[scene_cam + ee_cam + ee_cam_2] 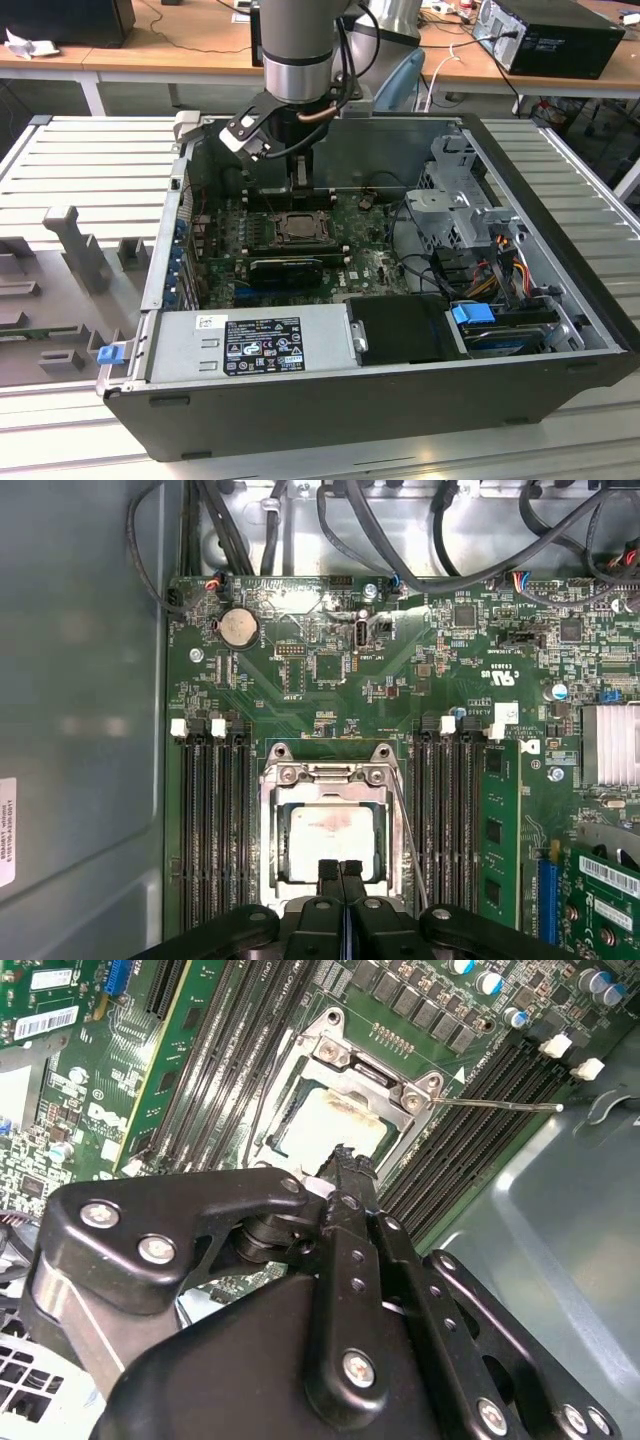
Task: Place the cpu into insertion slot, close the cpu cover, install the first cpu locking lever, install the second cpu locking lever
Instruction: 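Install the first cpu locking lever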
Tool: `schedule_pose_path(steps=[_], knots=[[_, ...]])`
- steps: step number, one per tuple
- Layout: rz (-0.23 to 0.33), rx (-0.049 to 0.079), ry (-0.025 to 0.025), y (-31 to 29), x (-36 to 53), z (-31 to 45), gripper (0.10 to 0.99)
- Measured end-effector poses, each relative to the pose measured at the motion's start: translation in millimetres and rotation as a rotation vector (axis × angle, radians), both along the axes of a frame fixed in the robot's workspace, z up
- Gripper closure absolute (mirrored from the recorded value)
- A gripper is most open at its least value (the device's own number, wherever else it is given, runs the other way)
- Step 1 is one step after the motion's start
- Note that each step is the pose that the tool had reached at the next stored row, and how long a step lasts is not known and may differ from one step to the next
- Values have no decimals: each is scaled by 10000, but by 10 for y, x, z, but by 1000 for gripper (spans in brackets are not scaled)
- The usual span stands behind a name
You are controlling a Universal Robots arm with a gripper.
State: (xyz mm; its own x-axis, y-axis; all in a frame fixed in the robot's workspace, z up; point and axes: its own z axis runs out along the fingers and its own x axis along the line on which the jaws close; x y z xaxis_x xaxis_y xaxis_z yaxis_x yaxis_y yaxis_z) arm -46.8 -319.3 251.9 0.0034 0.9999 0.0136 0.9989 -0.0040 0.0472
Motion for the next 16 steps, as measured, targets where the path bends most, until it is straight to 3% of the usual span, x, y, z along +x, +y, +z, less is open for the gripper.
schedule_pose_path(steps=[11,16], knots=[[0,-2,1,0,0,81,980],[0,-1,1,0,0,155,980]])
